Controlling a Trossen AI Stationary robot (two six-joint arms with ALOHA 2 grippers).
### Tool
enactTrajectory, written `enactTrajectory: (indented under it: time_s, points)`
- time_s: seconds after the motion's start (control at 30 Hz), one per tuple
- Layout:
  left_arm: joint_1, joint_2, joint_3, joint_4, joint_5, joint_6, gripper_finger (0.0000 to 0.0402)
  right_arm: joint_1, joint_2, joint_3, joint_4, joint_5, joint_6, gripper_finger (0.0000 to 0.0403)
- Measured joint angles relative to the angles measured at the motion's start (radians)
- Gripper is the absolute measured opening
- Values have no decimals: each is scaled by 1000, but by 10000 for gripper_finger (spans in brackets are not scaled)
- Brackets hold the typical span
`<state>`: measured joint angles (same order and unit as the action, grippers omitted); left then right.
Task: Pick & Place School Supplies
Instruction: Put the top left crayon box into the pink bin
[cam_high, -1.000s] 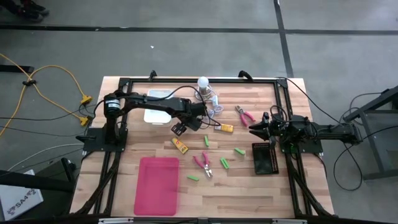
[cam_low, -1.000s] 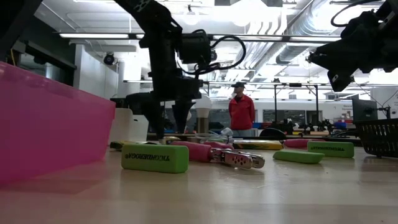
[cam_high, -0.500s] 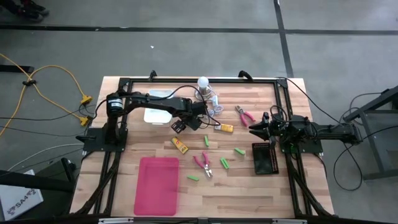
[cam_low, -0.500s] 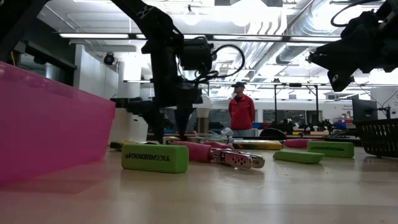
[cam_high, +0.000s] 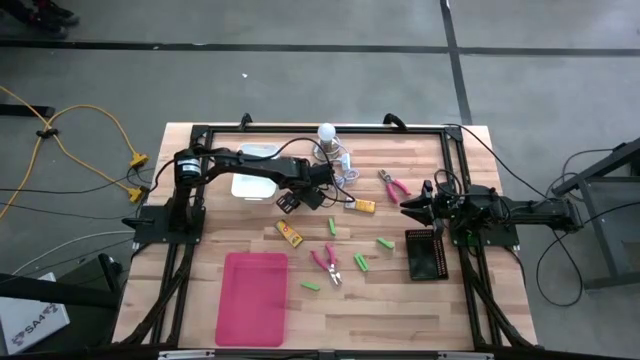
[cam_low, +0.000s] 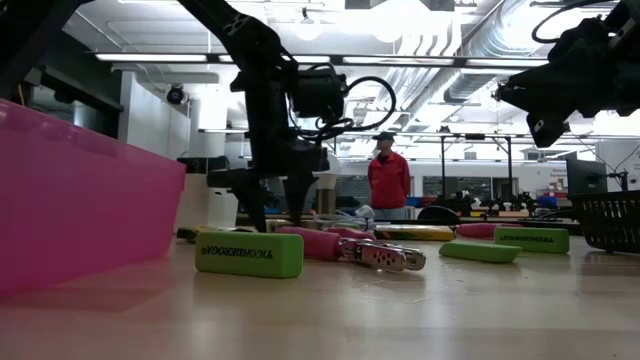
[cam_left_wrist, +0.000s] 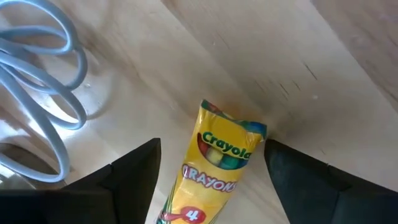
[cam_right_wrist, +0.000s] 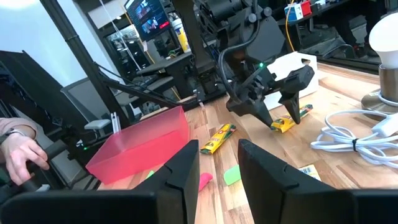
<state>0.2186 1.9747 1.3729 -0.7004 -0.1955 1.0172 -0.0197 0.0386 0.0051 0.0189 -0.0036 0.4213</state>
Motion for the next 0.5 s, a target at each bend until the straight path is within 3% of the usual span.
enactTrajectory:
  time_s: [0.5]
  points:
    - [0, 1, -2, -7, 2, -39, 212, 0, 0, 0, 0, 0, 0, 101]
